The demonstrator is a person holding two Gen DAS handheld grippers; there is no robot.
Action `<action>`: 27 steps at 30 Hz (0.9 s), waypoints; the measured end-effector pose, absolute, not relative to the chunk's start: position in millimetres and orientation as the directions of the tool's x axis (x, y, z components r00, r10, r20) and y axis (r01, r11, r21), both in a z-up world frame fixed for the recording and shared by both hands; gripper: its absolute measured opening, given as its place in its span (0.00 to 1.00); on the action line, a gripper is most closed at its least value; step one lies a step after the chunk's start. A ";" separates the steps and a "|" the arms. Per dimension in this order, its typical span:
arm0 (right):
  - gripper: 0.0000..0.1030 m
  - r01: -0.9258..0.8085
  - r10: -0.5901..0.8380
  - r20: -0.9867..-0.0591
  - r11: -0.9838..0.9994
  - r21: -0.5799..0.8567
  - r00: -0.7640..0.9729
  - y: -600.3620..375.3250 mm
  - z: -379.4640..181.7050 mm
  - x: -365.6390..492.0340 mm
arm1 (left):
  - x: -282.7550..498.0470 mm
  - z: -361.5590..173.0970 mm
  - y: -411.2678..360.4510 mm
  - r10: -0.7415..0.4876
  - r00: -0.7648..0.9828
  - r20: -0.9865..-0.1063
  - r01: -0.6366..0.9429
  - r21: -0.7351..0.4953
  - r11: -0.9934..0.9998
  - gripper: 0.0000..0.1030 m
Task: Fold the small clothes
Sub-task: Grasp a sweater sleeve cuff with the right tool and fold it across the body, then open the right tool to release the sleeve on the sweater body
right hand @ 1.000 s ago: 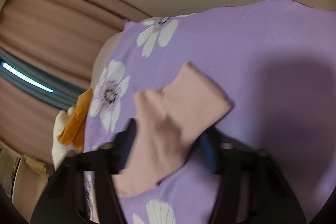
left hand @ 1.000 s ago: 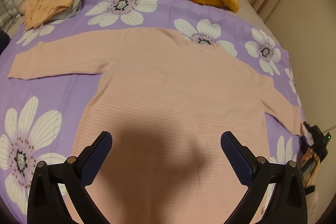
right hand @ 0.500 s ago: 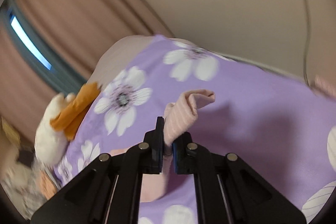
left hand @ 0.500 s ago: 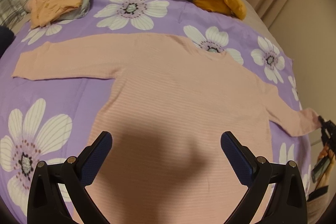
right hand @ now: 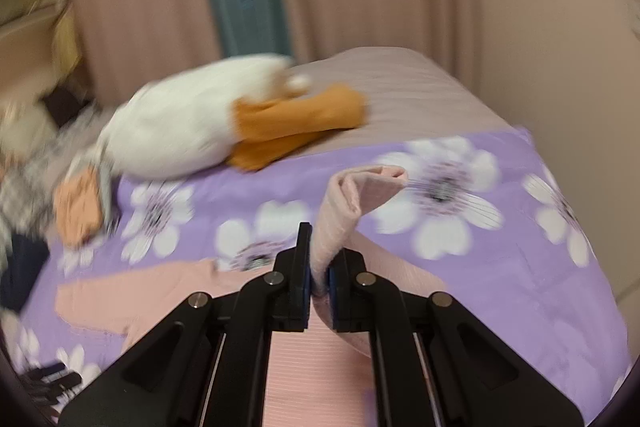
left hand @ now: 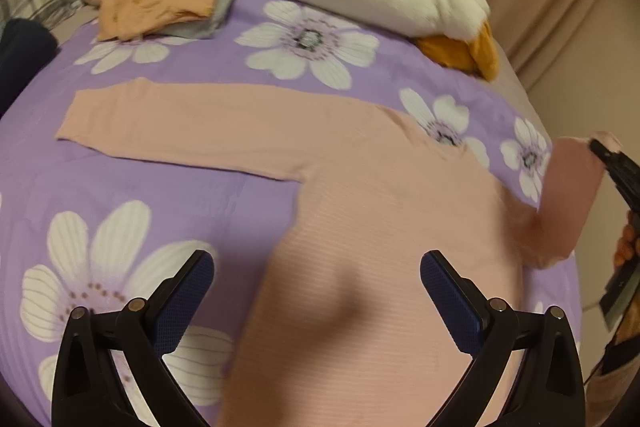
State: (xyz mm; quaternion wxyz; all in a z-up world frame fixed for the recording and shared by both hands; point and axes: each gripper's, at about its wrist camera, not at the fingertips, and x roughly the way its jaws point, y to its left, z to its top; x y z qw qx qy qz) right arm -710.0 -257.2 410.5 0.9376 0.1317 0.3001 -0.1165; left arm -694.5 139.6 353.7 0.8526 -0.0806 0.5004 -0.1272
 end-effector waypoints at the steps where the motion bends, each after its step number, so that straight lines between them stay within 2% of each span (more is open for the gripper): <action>1: 0.07 0.264 -0.130 -0.605 0.955 0.137 0.786 -235.4 405.9 -695.6 | -692.0 353.8 148.1 -0.296 0.469 -0.832 0.125 -0.269 0.955 0.99; 9: 0.07 0.065 -0.122 -0.684 0.992 -0.109 0.719 -93.0 344.4 -617.5 | -668.1 336.2 176.9 -0.258 0.470 -0.844 0.045 -0.269 0.962 0.99; 16: 0.11 -0.091 -0.109 -0.757 0.972 -0.218 0.644 -13.4 282.2 -601.1 | -643.2 317.0 184.2 -0.249 0.469 -0.848 0.022 -0.271 0.962 0.99; 18: 0.16 -0.127 -0.095 -0.783 0.968 -0.217 0.614 -1.6 269.3 -597.1 | -639.0 314.7 181.0 -0.255 0.469 -0.845 0.024 -0.276 0.961 0.99; 19: 0.24 -0.151 -0.077 -0.797 0.967 -0.207 0.599 0.7 265.3 -597.1 | -635.1 313.2 179.1 -0.260 0.469 -0.844 0.026 -0.281 0.959 0.99; 20: 0.41 -0.171 -0.060 -0.809 0.966 -0.195 0.584 5.6 261.4 -596.9 | -634.4 313.0 176.8 -0.264 0.467 -0.844 0.030 -0.283 0.959 0.99; 21: 0.48 -0.191 -0.034 -0.823 0.966 -0.172 0.567 8.4 258.9 -597.7 | -630.6 312.7 172.1 -0.271 0.461 -0.845 0.036 -0.288 0.957 0.99; 27: 0.56 -0.215 0.188 -0.774 0.974 0.069 0.605 -22.4 293.3 -635.5 | -610.4 313.2 148.4 -0.347 0.442 -0.827 0.109 -0.335 0.936 0.99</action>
